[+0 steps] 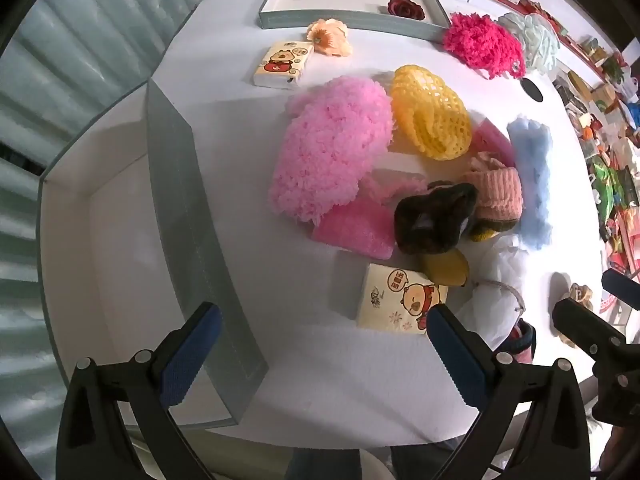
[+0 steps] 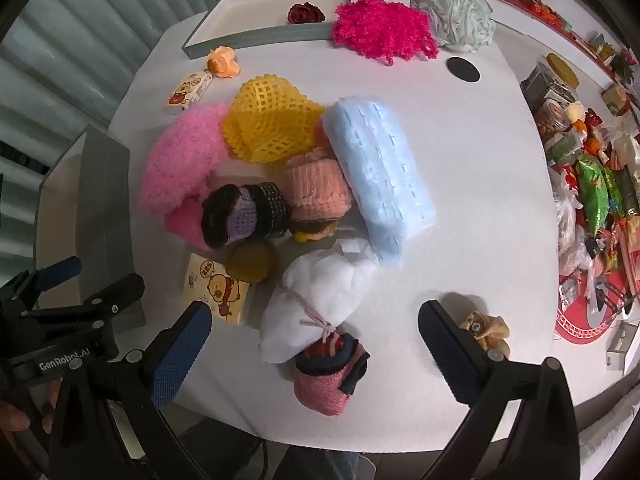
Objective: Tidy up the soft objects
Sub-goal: 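Move both tools toward the pile of soft items on the table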
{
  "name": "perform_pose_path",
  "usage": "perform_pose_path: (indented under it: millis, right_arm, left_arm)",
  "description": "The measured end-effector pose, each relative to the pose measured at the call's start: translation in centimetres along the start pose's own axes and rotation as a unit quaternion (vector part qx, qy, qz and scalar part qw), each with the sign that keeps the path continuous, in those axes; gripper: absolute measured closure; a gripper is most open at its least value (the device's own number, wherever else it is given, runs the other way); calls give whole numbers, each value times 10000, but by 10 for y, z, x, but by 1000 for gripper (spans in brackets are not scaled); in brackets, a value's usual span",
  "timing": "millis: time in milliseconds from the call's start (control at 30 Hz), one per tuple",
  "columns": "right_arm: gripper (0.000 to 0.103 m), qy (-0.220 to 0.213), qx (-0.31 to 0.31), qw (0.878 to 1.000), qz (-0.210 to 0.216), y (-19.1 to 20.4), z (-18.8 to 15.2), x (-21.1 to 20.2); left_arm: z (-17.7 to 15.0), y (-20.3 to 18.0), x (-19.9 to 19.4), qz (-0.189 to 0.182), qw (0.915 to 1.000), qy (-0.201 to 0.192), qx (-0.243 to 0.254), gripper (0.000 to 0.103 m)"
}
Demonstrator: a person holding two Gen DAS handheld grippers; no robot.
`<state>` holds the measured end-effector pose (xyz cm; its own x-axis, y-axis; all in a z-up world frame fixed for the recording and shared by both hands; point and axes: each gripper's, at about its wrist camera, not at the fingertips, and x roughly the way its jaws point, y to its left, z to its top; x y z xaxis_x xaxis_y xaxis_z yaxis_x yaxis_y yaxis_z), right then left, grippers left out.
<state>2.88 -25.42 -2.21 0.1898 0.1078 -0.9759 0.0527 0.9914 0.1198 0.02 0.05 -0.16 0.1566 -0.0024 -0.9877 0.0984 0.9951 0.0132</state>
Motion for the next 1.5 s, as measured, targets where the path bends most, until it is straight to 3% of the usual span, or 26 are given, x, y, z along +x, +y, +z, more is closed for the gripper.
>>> perform_pose_path:
  millis: [267, 667, 933, 1133, 1500]
  right_arm:
    - [0, 95, 104, 9999, -43, -1, -5, 2]
    - [0, 105, 128, 9999, -19, -10, -6, 4]
    - [0, 118, 155, 9998, -7, -16, -6, 4]
    - [0, 95, 158, 9998, -1, -21, -6, 7]
    - [0, 63, 159, 9999, 17, -26, -4, 8]
  left_arm:
    - [5, -3, 9, -122, 9997, 219, 23, 0]
    - [1, -13, 15, -128, 9996, 221, 93, 0]
    - [2, -17, 18, -47, 9997, 186, 125, 0]
    - [4, -24, 21, 239, 9991, 295, 187, 0]
    - [4, -32, 23, 232, 9989, 368, 148, 0]
